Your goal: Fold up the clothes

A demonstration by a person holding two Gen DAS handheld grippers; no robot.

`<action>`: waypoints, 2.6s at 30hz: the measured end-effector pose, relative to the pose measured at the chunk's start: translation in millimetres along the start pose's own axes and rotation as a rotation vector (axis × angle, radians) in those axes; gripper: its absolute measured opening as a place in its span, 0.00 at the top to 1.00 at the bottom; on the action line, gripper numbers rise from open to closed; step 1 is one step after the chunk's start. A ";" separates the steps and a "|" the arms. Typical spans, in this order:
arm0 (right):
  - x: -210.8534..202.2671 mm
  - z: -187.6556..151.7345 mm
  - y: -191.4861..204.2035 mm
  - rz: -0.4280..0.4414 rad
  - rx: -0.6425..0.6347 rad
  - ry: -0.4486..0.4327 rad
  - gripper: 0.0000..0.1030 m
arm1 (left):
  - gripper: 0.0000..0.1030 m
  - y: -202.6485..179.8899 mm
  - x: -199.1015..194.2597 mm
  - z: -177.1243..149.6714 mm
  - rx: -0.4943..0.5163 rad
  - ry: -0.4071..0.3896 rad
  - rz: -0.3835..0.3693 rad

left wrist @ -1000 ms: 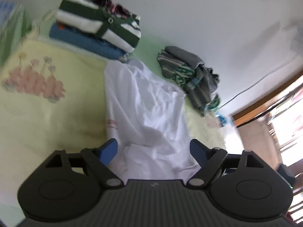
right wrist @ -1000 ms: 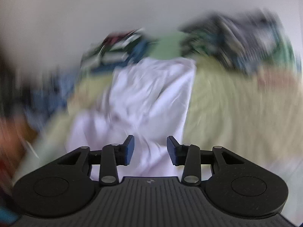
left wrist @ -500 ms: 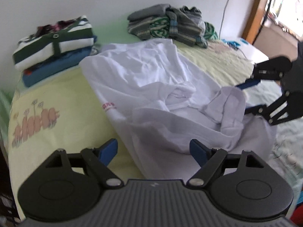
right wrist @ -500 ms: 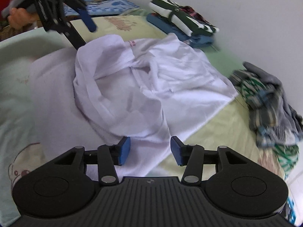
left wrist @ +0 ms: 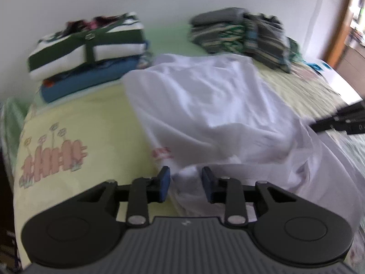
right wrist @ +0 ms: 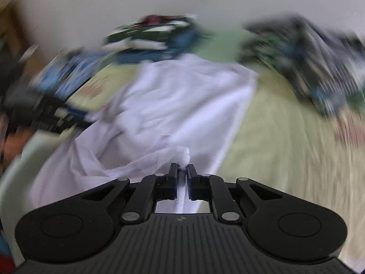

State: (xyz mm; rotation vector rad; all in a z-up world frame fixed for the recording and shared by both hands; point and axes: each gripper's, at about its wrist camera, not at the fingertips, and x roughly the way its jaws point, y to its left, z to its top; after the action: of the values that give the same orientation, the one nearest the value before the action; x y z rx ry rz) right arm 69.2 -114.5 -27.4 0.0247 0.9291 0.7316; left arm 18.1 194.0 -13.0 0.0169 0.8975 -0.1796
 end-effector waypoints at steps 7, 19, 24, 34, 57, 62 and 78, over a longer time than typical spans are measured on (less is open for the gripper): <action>-23.8 2.9 -9.3 -0.111 0.126 -0.120 0.71 | 0.58 23.1 -16.9 7.3 -0.081 -0.028 -0.012; -4.2 -54.4 131.8 -0.111 -1.022 -0.035 0.63 | 0.44 -65.1 -64.4 -34.9 0.461 0.020 -0.144; 2.6 -28.5 118.0 -0.110 -0.851 -0.070 0.91 | 0.51 -62.3 -32.8 -32.6 0.395 0.025 -0.041; 12.6 9.5 53.6 -0.154 -0.350 -0.102 0.95 | 0.48 -11.1 13.9 11.9 0.126 -0.022 0.124; 21.2 9.1 105.8 0.015 -0.657 -0.090 1.00 | 0.64 -39.7 -11.7 -7.4 0.485 0.006 -0.034; 35.4 20.6 76.1 -0.049 -0.450 -0.081 1.00 | 0.63 -30.8 8.2 13.3 0.442 0.035 -0.037; 5.5 -10.4 36.9 -0.097 -0.213 -0.109 0.51 | 0.33 -2.7 -38.5 -24.2 0.147 -0.014 -0.075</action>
State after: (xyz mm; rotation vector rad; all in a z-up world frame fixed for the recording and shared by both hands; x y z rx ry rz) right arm 42.9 -86.1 -25.9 -0.1657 0.7403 0.7282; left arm -24.6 199.2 2.1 0.1184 0.8701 -0.3144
